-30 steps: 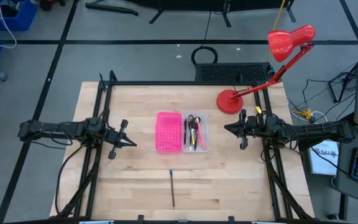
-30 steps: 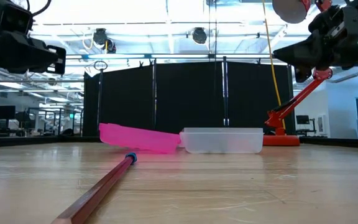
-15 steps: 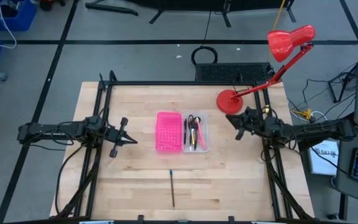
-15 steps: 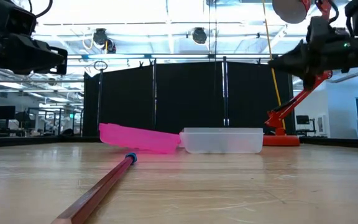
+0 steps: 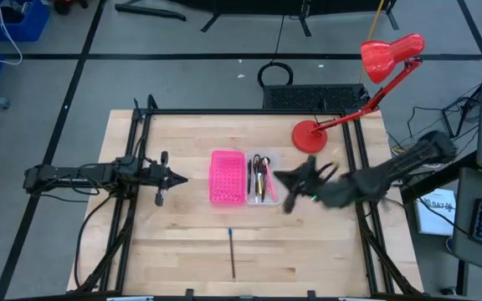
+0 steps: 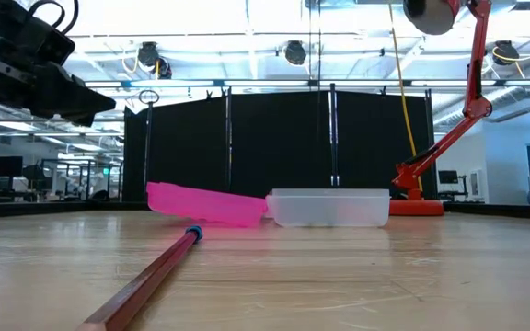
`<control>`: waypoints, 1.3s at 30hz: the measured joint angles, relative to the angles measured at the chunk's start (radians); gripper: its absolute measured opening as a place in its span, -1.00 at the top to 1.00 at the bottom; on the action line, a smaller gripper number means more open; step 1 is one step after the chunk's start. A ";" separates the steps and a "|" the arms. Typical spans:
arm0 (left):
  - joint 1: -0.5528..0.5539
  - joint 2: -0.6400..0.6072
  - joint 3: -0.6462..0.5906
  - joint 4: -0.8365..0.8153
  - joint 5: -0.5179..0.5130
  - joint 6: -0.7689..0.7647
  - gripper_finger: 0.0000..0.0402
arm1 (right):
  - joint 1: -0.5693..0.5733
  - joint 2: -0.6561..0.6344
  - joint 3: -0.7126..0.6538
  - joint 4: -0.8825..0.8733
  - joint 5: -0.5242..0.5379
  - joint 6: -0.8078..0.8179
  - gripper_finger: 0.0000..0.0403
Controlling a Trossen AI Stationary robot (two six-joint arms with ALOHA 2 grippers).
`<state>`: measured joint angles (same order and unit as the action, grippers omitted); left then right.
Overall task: Pick & place school supplies into a supply box
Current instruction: Put the brown pencil into the supply box
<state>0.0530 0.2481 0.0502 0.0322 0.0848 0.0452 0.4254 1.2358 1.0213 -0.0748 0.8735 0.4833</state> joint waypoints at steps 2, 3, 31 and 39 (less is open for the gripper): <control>0.000 0.000 0.000 0.000 -0.004 -0.005 0.88 | 0.026 0.140 0.168 -0.132 0.032 0.080 1.00; 0.000 0.000 0.000 0.001 -0.007 -0.003 0.87 | 0.035 0.206 0.259 -0.195 0.036 0.116 1.00; 0.000 0.000 0.000 0.054 -0.139 0.077 0.85 | -0.092 1.121 1.109 -0.906 -0.736 0.854 0.57; 0.000 0.000 0.000 0.055 -0.139 0.073 0.85 | -0.097 1.123 1.103 -0.897 -0.744 0.949 0.06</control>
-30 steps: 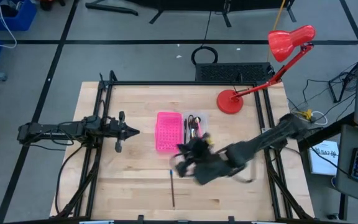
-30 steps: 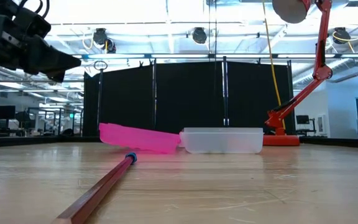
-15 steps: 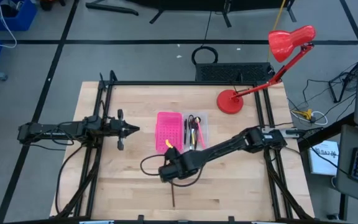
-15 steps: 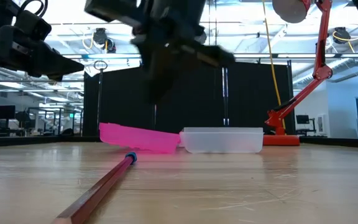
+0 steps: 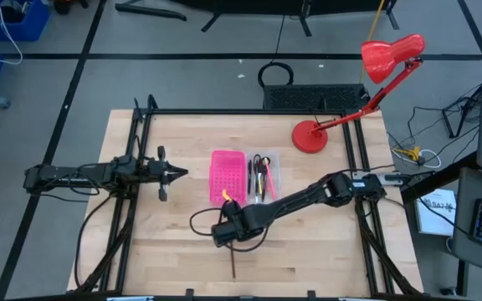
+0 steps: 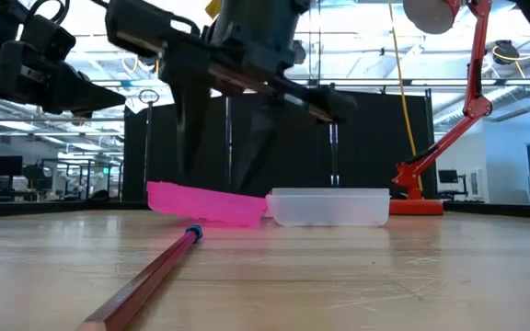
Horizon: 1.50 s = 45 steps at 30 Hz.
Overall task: Pick & place school supplies into a supply box
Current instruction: Put the brown pencil into the supply box
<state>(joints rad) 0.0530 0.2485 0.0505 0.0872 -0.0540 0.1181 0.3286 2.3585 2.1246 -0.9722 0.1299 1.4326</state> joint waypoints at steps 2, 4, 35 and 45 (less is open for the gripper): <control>0.000 0.000 0.000 0.000 0.000 0.000 0.85 | -0.001 0.003 0.000 0.023 0.000 0.008 0.01; 0.000 0.000 0.000 0.000 0.000 0.000 0.85 | -0.001 0.013 0.000 0.046 0.000 0.011 0.00; 0.000 0.000 0.000 -0.027 0.001 0.003 0.85 | -0.054 0.099 -0.220 0.225 -0.192 -0.149 0.74; 0.000 0.000 0.000 -0.031 0.001 -0.002 0.85 | -0.074 0.031 -0.226 0.262 -0.206 -0.250 0.93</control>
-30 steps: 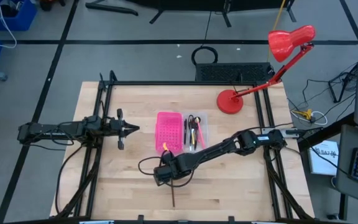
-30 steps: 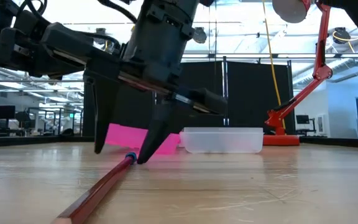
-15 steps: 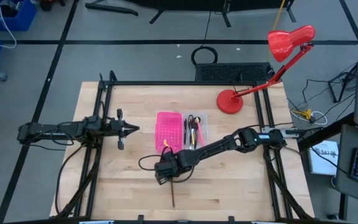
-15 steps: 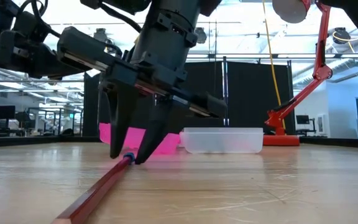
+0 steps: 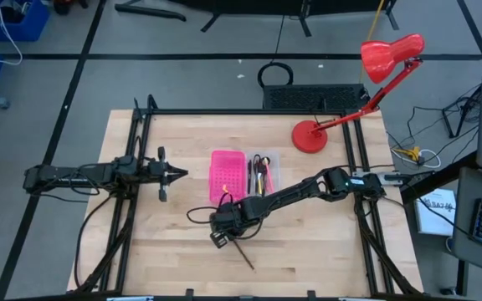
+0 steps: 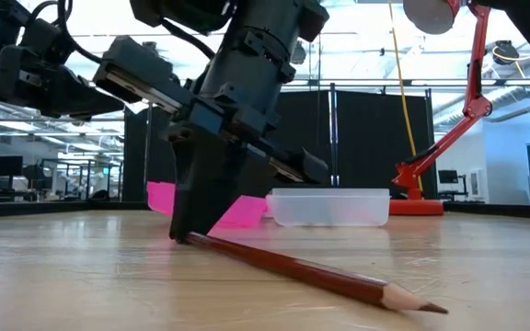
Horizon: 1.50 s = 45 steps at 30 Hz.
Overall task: Pick & place school supplies into a supply box
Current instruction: Put the brown pencil into the supply box
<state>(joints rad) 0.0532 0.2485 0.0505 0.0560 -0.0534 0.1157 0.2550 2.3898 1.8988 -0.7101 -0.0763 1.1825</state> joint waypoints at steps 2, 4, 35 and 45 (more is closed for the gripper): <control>0.000 0.000 0.000 0.000 0.000 0.005 0.85 | 0.000 -0.044 -0.003 0.009 0.020 -0.008 0.94; 0.000 0.000 0.000 0.000 0.000 0.006 0.85 | 0.003 -0.089 -0.008 -0.011 0.072 -0.011 0.94; 0.000 0.000 0.000 0.086 0.000 0.028 0.85 | -0.422 -0.490 -0.445 0.050 0.355 -0.109 0.95; 0.000 0.000 0.000 0.113 0.000 0.028 0.85 | -0.459 -0.491 -0.566 0.137 0.257 -0.129 0.95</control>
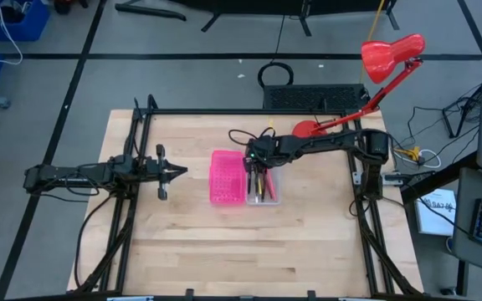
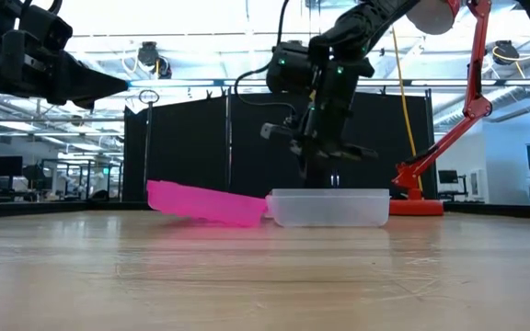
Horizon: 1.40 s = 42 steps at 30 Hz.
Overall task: Pick & place school supplies into a supply box
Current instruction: Put the brown pencil into the supply box, then return to Home Position
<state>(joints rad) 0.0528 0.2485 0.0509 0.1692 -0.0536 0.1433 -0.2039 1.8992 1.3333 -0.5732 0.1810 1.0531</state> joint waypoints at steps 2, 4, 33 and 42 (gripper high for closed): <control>0.000 0.000 0.000 0.001 0.000 -0.002 0.85 | 0.000 0.000 -0.002 0.007 0.002 -0.022 0.92; 0.000 0.000 0.000 0.000 0.000 -0.003 0.85 | 0.006 0.000 -0.002 0.028 0.002 -0.065 0.78; 0.000 0.000 0.000 -0.055 0.002 -0.010 0.85 | 0.078 -0.232 -0.028 0.020 0.134 -0.684 0.01; 0.000 -0.001 0.000 0.063 0.158 0.153 0.87 | 0.192 -0.566 -0.551 0.892 -0.143 -1.012 0.44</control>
<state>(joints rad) 0.0532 0.2476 0.0509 0.2317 0.1046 0.2959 -0.0123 1.3330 0.7818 0.3193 0.0379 0.0406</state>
